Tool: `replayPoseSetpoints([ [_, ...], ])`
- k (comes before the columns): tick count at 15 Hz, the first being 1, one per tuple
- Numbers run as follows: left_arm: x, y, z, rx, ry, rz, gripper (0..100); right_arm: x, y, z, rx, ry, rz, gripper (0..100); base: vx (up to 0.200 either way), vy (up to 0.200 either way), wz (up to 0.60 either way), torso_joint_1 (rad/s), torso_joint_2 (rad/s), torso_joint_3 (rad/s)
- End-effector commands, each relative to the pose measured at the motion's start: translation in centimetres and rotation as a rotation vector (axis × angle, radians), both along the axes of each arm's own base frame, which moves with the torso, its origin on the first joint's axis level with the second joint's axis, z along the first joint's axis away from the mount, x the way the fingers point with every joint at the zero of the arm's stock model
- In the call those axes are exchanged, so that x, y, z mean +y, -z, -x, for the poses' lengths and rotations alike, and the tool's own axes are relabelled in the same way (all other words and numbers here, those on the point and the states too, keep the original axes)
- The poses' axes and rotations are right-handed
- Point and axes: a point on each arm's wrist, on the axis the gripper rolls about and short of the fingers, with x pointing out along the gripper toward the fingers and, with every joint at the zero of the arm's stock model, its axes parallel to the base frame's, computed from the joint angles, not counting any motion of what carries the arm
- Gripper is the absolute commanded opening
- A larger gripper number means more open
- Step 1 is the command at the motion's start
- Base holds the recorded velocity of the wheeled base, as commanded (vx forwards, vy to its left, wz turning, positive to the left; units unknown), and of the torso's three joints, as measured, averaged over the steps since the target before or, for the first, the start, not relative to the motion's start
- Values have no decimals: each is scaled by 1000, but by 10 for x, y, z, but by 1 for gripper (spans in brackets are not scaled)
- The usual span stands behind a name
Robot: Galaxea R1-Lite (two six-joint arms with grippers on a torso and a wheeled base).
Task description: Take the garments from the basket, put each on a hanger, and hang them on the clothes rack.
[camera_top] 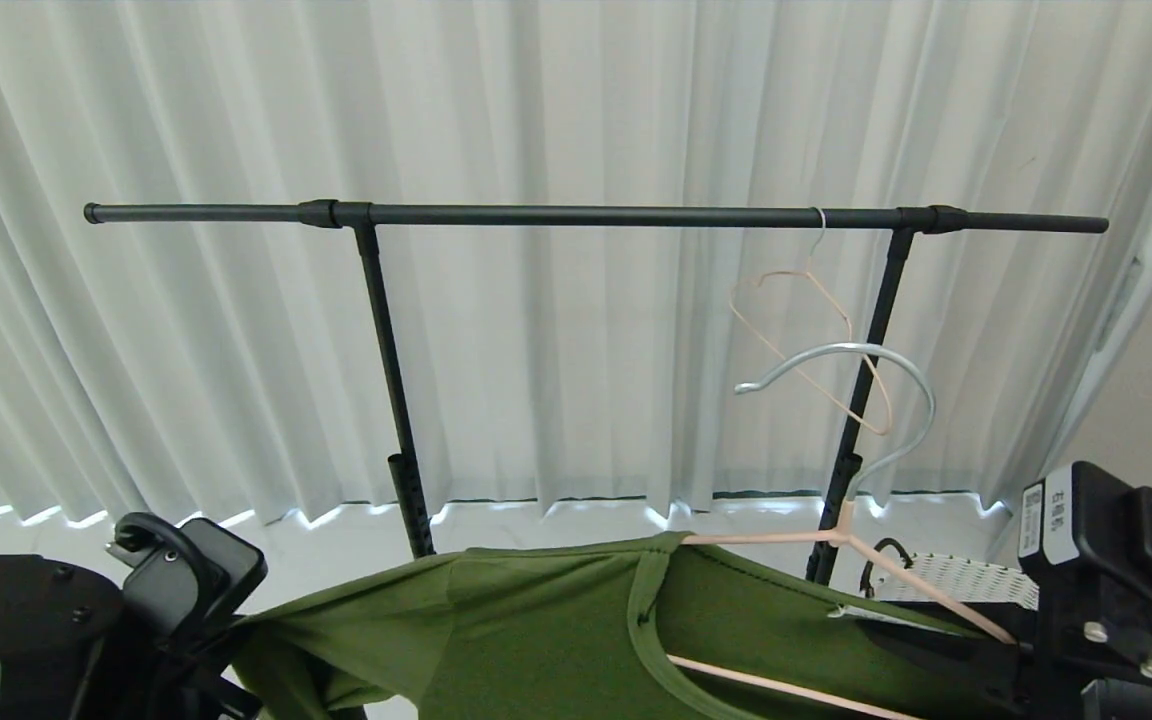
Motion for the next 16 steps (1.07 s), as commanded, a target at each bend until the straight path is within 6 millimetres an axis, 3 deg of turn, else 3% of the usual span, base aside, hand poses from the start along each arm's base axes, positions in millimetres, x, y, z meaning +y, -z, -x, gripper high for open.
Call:
replayPoseSetpoints([
  [1, 2, 4, 2, 10, -4, -9, 0, 0, 0, 0, -2, 4, -1, 0, 0, 0, 0, 0, 0, 0],
  [2, 3, 6, 3, 12, -15, -23, 100, 0, 0, -1, 1, 8, -1, 0, 0, 0, 0, 0, 0, 0],
  [4, 3, 6, 3, 1, -40, -37, 100, -1, 0, -3, 2, 21, 0, 0, 0, 0, 0, 0, 0, 0],
  [7, 2, -7, 5, -79, -19, 21, 100, 0, -2, -23, 30, 122, 8, 0, 0, 0, 0, 0, 0, 0],
  [11, -5, -32, 6, -235, 31, 129, 100, 9, -16, -51, 179, 396, 8, 0, 0, 0, 0, 0, 0, 0],
  [16, -10, -38, 0, -305, 79, 87, 100, 24, -37, -82, 211, 580, -63, 0, 0, 0, 0, 0, 0, 0],
])
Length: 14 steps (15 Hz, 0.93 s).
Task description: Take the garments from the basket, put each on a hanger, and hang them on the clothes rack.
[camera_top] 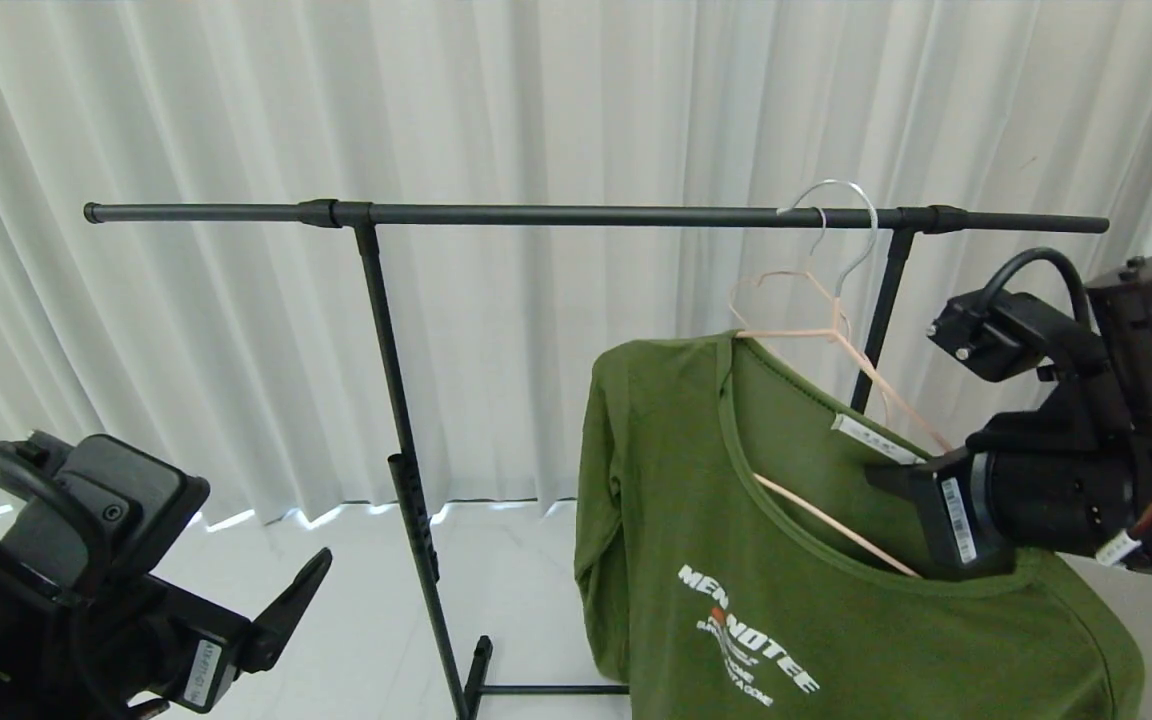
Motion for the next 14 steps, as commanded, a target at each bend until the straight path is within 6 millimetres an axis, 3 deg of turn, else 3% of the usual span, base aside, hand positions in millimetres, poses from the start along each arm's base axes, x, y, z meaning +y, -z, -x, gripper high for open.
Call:
replayPoseSetpoints([
  [1, -1, 1, -2, 5, -1, -3, 100, 8, -2, -16, -2, 28, 1, 0, 0, 0, 0, 0, 0, 0],
  [4, -3, -1, -3, -3, 1, 10, 100, 10, -10, -18, -26, 38, -15, 0, 0, 0, 0, 0, 0, 0],
  [14, -4, -2, -4, -11, 21, 26, 100, 10, -11, -19, -30, 37, -17, 0, 200, 0, 0, 5, 4, 2],
])
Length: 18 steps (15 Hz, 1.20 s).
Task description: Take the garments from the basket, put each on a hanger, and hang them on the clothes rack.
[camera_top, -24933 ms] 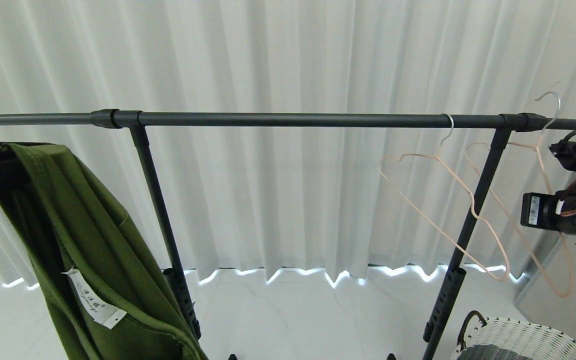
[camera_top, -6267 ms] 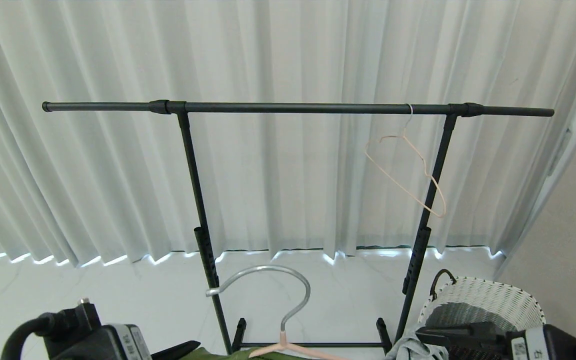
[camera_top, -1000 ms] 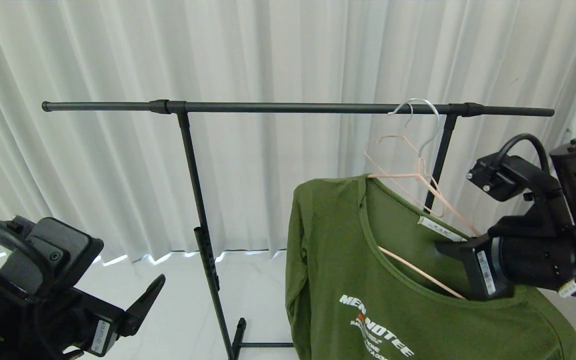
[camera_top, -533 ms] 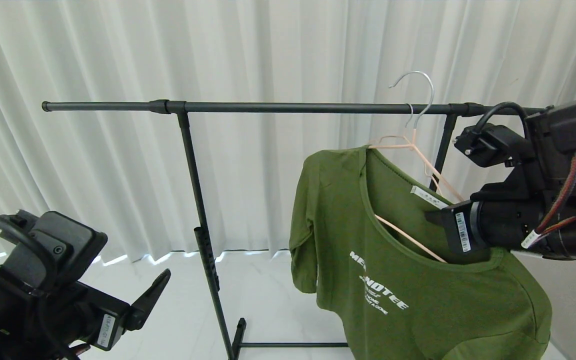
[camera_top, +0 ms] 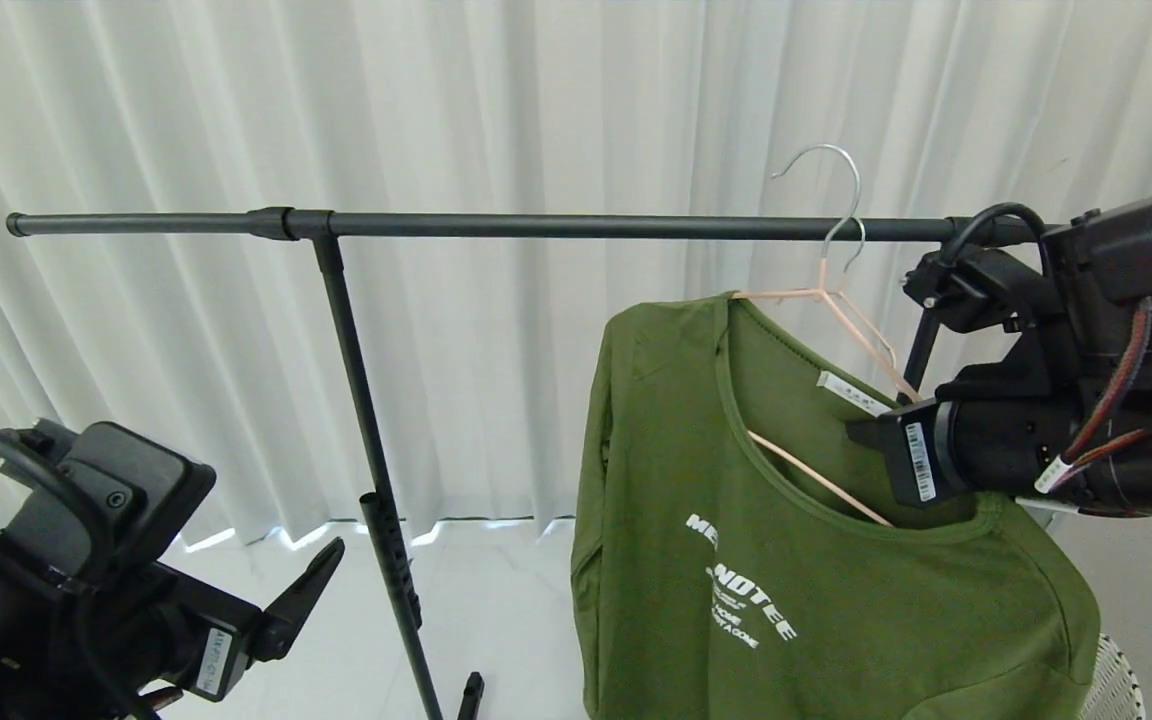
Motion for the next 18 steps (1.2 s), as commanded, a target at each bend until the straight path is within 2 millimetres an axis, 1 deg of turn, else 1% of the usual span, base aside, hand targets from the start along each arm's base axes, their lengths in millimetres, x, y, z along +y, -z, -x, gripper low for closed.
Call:
replayPoseSetpoints([
  [1, 0, 0, 0, 1, 0, -1, 100, 1, 1, -1, 3, 0, 3, 0, 200, 0, 0, 7, 7, 2],
  [7, 0, 0, 0, 1, 2, -2, 100, 2, 4, -2, 8, 4, 9, 0, 200, 0, 0, 3, 1, 1],
  [11, 0, 0, 1, -1, 7, -1, 100, 3, 7, -4, 17, 12, 22, 0, 0, 0, 0, 0, 0, 0],
  [13, 0, 0, 1, -1, 7, -1, 100, 7, 13, -9, 23, 33, 47, 0, 0, 0, 0, 0, 0, 0],
  [15, -1, -1, 2, -5, 16, 2, 100, 11, 13, -23, 22, 55, 47, 0, 0, 0, 0, 0, 0, 0],
  [18, -3, -2, 5, -13, 38, 8, 100, 22, 15, -55, 26, 98, 51, 0, 0, 0, 0, 0, 0, 0],
])
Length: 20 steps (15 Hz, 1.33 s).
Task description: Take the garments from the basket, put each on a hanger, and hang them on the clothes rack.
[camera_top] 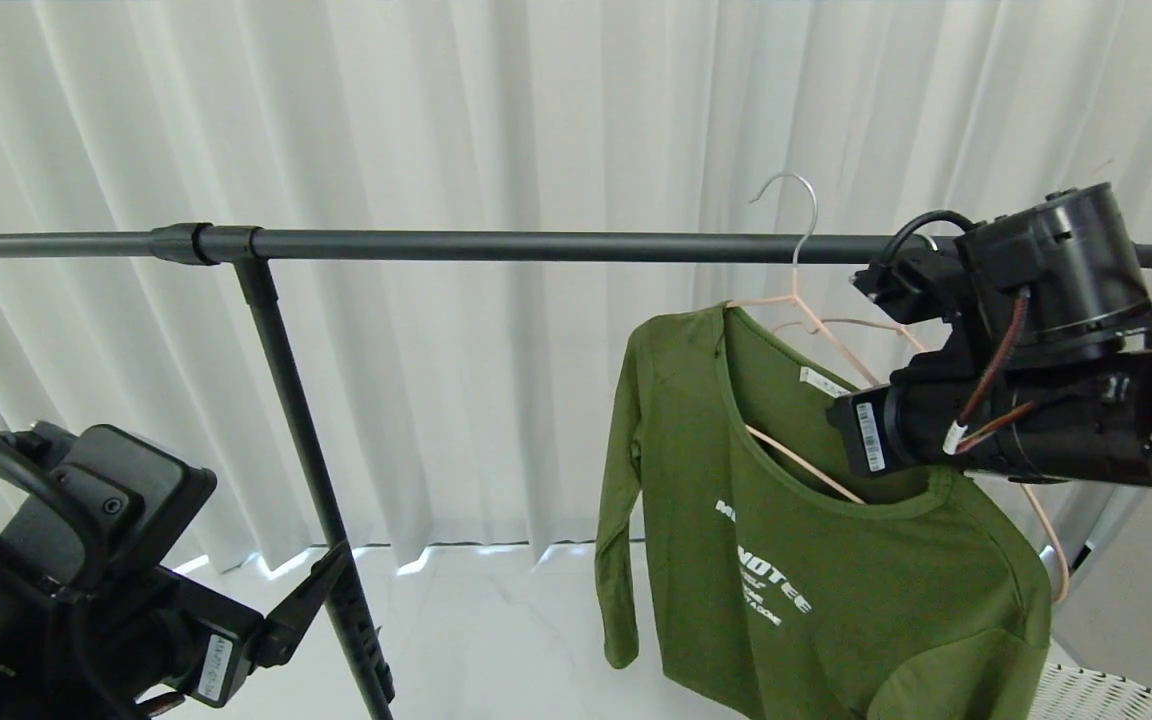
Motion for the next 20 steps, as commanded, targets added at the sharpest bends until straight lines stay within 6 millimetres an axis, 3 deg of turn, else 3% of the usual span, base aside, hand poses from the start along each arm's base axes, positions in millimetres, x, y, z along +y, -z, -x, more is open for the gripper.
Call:
replayPoseSetpoints([
  [1, 0, -1, 2, -7, 12, 6, 100, 12, 9, -26, 23, 25, 20, 0, 0, 0, 0, 0, 0, 0],
  [7, 1, -3, 4, -17, 14, 13, 100, 21, 21, -29, 50, 9, 45, 0, 0, 0, 0, 0, 0, 0],
  [13, 2, -2, 5, -17, 14, 13, 100, 23, 19, -25, 46, -3, 37, 0, 0, 0, 0, 0, 0, 0],
  [14, 2, -2, 5, -17, 14, 13, 100, 22, 16, -21, 41, -6, 32, 100, 0, 0, 0, 0, 0, 0],
  [16, 2, -1, 5, -13, 14, 9, 100, 20, 13, -17, 30, -6, 26, 100, 0, 0, 0, 0, 0, 0],
  [20, 3, 9, 7, 14, 15, -15, 100, -3, -14, 18, -38, -5, -65, 100, 0, 0, 0, 0, 0, 0],
])
